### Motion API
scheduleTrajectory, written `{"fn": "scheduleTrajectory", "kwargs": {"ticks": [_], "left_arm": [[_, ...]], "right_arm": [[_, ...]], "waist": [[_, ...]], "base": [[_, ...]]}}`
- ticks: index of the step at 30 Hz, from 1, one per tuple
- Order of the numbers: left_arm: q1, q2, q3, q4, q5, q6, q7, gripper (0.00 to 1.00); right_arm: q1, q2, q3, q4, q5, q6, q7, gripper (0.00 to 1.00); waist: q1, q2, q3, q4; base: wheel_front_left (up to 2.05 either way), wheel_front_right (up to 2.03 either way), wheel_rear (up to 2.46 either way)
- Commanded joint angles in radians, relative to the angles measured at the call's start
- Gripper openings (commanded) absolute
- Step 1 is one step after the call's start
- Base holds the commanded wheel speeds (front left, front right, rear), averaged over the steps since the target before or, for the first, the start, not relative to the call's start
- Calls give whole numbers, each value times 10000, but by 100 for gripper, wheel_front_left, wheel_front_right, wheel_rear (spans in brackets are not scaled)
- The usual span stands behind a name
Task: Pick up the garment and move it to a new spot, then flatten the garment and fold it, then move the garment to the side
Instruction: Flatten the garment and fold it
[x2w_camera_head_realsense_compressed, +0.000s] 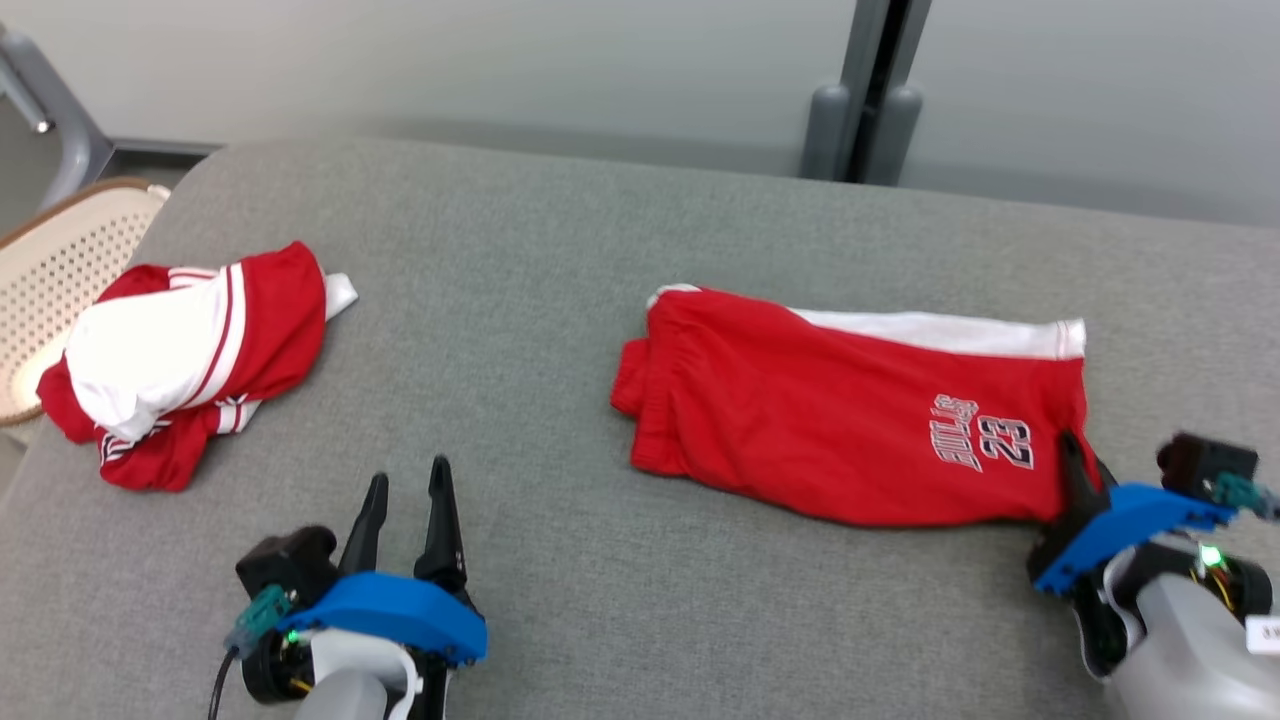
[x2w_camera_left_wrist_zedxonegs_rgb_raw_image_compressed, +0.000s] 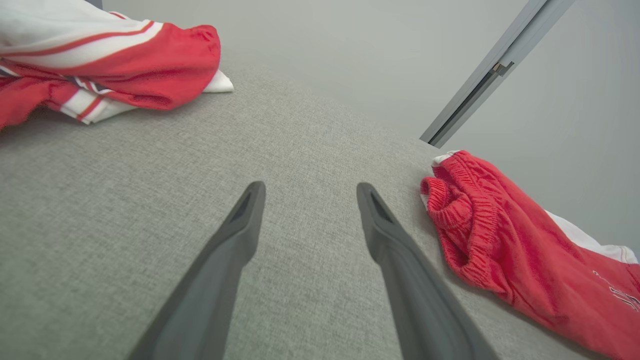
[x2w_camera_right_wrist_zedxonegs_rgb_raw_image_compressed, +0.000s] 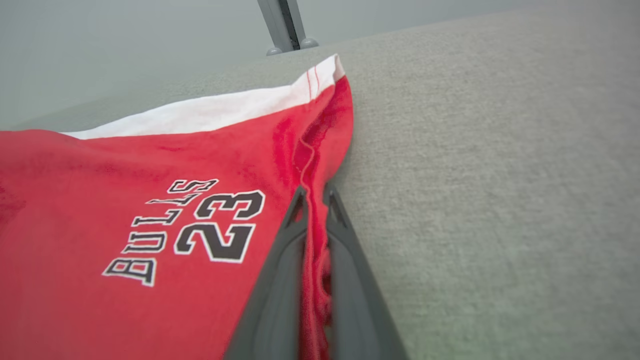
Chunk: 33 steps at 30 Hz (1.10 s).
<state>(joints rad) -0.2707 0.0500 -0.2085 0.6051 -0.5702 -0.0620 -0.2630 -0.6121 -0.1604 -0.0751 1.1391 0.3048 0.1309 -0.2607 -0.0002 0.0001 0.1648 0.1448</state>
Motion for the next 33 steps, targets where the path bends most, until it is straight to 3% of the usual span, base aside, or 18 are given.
{"fn": "scheduleTrajectory", "kwargs": {"ticks": [1,6,11,17,23,24,25,26,30,33], "left_arm": [[343,11,102,-68,66,-36,-26,100],[878,10,78,-326,50,12,-26,100],[1008,13,-197,-397,-68,46,-26,100],[889,13,-513,-276,-148,36,-26,100],[816,13,-771,-79,-105,34,-26,100],[809,13,-782,-47,-73,44,-28,100],[815,11,-790,-6,-54,54,-26,100],[829,13,-770,49,-20,58,-26,100],[893,10,-645,195,191,54,-26,100],[978,5,-458,162,479,60,-26,100]], "right_arm": [[556,-155,0,-206,317,-4,-42,0],[1394,-471,59,-788,920,-2,-52,0],[1164,-469,413,-2203,798,-2,-45,0],[471,357,1559,-3495,715,-1,-45,0],[-44,986,3096,-2925,567,-1,314,0],[-80,1033,3370,-2761,564,-2,354,8],[-86,1048,3609,-2597,605,-2,362,39],[-58,1057,3853,-2445,673,-2,366,100],[307,1076,5253,-2707,1831,-2,257,100],[396,1050,5725,-2714,2166,-2,85,100]], "waist": [[2,-1,-448,-332],[2,-1,-697,-413],[2,-1,-722,-360],[2,-1,-792,52],[2,-1,-783,792],[2,-1,-779,901],[2,-1,-784,997],[2,-1,-791,1064],[2,-1,-878,1107],[2,-1,-997,849]], "base": [[0,0,0],[0,0,0],[0,0,0],[0,0,0],[0,0,0],[0,0,0],[0,0,0],[0,0,0],[0,0,0],[0,0,0]]}}
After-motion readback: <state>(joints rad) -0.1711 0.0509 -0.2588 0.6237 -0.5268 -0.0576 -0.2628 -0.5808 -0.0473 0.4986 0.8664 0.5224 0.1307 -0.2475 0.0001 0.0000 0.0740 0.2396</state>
